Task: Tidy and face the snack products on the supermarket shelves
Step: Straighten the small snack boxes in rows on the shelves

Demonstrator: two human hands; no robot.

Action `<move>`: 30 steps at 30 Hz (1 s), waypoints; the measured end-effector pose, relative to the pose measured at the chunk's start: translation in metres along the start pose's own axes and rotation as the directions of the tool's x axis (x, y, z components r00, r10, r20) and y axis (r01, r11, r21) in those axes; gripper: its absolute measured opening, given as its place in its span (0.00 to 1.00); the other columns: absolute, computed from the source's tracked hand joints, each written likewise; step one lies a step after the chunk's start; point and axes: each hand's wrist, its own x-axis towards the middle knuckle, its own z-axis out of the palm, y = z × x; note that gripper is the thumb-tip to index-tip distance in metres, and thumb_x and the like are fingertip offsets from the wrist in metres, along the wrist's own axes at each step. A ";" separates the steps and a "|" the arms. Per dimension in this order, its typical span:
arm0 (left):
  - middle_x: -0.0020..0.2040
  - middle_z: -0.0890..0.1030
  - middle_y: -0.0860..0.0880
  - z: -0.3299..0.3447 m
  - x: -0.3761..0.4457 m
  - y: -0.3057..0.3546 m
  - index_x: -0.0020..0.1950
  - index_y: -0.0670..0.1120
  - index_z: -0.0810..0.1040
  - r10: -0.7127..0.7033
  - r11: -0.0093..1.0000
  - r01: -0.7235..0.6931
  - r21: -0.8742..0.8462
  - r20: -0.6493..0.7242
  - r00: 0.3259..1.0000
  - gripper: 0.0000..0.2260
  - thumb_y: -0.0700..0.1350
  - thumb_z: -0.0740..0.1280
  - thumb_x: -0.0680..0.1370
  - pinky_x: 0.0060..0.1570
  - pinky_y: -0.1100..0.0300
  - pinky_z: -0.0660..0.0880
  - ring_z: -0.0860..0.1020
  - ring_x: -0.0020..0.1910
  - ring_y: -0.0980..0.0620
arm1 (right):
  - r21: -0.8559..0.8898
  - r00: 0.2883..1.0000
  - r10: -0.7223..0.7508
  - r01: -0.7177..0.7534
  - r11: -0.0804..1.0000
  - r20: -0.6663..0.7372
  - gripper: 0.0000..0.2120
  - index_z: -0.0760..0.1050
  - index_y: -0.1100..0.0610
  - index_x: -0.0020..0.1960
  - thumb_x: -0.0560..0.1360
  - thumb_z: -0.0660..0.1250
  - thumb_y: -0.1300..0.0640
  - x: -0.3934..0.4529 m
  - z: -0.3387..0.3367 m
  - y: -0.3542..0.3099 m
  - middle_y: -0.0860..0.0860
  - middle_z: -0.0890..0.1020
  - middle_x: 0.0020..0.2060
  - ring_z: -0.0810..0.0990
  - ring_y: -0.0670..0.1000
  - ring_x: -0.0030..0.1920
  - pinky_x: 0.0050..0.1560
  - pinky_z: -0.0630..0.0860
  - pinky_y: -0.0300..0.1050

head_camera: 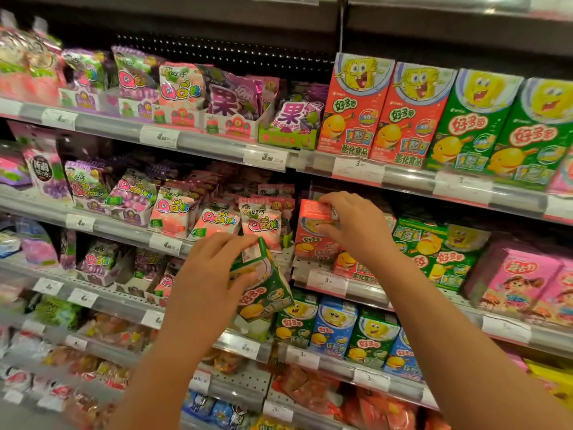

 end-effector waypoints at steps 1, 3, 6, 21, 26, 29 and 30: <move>0.59 0.77 0.52 0.000 0.000 0.001 0.67 0.51 0.78 0.002 1.000 -0.002 0.000 -0.004 1.000 0.22 0.45 0.75 0.73 0.55 0.58 0.70 0.73 0.60 0.49 | -0.016 1.000 -0.012 0.012 1.000 0.018 0.25 0.74 0.53 0.69 0.75 0.74 0.47 0.001 0.002 0.001 0.50 0.79 0.61 0.79 0.55 0.56 0.54 0.75 0.53; 0.59 0.77 0.52 0.000 0.001 0.004 0.67 0.51 0.78 0.001 1.000 -0.001 0.000 -0.001 1.000 0.21 0.45 0.75 0.74 0.54 0.57 0.72 0.73 0.59 0.49 | -0.032 0.999 -0.013 0.014 0.999 0.040 0.25 0.75 0.54 0.68 0.75 0.74 0.46 0.005 0.004 0.004 0.50 0.76 0.62 0.80 0.55 0.51 0.50 0.76 0.51; 0.60 0.76 0.53 0.002 0.001 0.005 0.67 0.51 0.78 -0.009 1.000 0.010 -0.009 0.015 1.000 0.21 0.47 0.73 0.74 0.54 0.57 0.71 0.73 0.60 0.50 | -0.070 0.996 0.044 -0.039 0.997 0.079 0.26 0.74 0.53 0.70 0.76 0.72 0.44 0.013 0.004 0.009 0.51 0.75 0.62 0.77 0.57 0.56 0.53 0.76 0.54; 0.62 0.79 0.52 0.026 0.007 0.019 0.69 0.50 0.78 0.007 0.998 0.000 -0.066 0.106 0.994 0.23 0.43 0.76 0.74 0.60 0.54 0.71 0.73 0.62 0.49 | 0.327 0.992 0.123 -0.126 0.937 0.030 0.19 0.72 0.51 0.72 0.82 0.64 0.49 -0.038 -0.014 -0.009 0.47 0.79 0.65 0.77 0.49 0.63 0.63 0.75 0.52; 0.62 0.78 0.57 0.038 0.009 0.036 0.69 0.54 0.77 0.030 0.991 -0.008 -0.134 0.168 0.985 0.25 0.46 0.77 0.73 0.62 0.58 0.69 0.73 0.63 0.54 | 0.681 0.975 0.133 -0.221 0.698 0.180 0.25 0.70 0.36 0.70 0.74 0.73 0.41 -0.111 -0.010 -0.027 0.32 0.77 0.63 0.75 0.36 0.64 0.62 0.76 0.41; 0.62 0.78 0.60 0.048 0.010 0.054 0.69 0.57 0.77 0.068 0.978 -0.023 -0.206 0.211 0.975 0.25 0.49 0.76 0.73 0.63 0.59 0.70 0.74 0.63 0.56 | 0.693 0.973 0.145 -0.228 0.684 0.178 0.34 0.68 0.36 0.73 0.71 0.78 0.44 -0.128 -0.009 -0.022 0.35 0.78 0.63 0.77 0.40 0.63 0.61 0.78 0.43; 0.62 0.78 0.60 0.052 0.011 0.061 0.69 0.57 0.77 0.085 0.971 -0.031 -0.238 0.221 0.972 0.24 0.49 0.76 0.74 0.63 0.58 0.71 0.74 0.63 0.57 | 0.688 0.973 0.164 -0.230 0.689 0.161 0.36 0.67 0.36 0.73 0.70 0.79 0.45 -0.132 -0.009 -0.019 0.37 0.79 0.61 0.78 0.40 0.62 0.59 0.79 0.42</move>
